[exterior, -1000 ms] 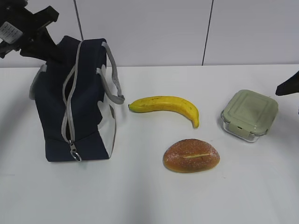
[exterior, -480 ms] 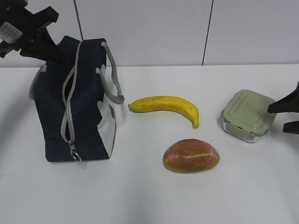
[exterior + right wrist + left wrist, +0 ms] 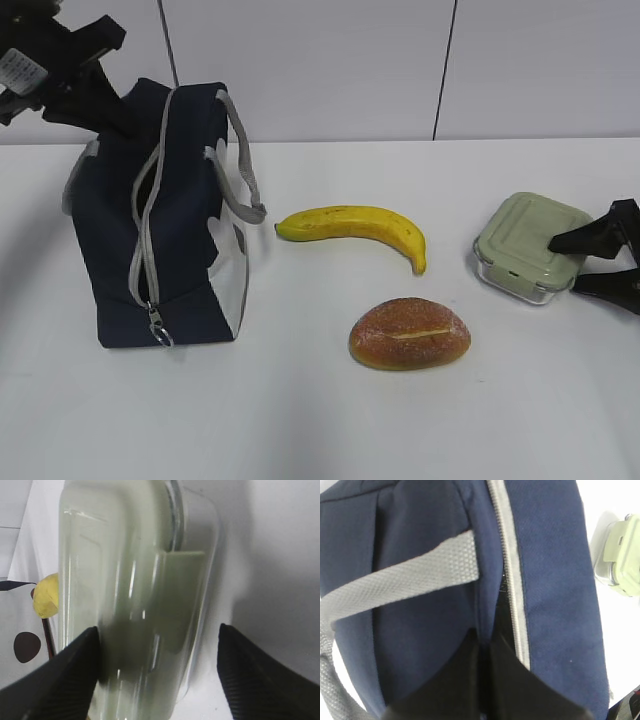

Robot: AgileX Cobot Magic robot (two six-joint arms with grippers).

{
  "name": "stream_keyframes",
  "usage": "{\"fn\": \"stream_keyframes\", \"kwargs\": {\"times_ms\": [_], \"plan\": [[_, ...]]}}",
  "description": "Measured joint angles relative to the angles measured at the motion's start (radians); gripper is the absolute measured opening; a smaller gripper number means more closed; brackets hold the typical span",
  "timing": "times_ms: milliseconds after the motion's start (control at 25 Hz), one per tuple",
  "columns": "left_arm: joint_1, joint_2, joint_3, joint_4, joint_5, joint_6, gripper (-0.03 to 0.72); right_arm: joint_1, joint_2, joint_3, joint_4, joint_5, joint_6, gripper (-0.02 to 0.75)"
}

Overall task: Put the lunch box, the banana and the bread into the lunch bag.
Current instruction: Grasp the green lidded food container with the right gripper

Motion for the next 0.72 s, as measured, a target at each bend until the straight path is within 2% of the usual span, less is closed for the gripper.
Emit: {"fn": "stream_keyframes", "kwargs": {"times_ms": [360,600,720], "plan": [[0.0,0.0,0.0,0.001,0.013,0.003,0.0,-0.002,0.057,-0.013,0.086,0.053,-0.117,0.523],[0.0,0.0,0.0,0.001,0.014,0.003,0.0,-0.002,0.073,-0.028,0.099,0.088,-0.128,0.408],[0.0,0.0,0.0,0.001,0.015,0.003,0.0,-0.002,0.075,-0.028,0.099,0.097,-0.128,0.393]]}}
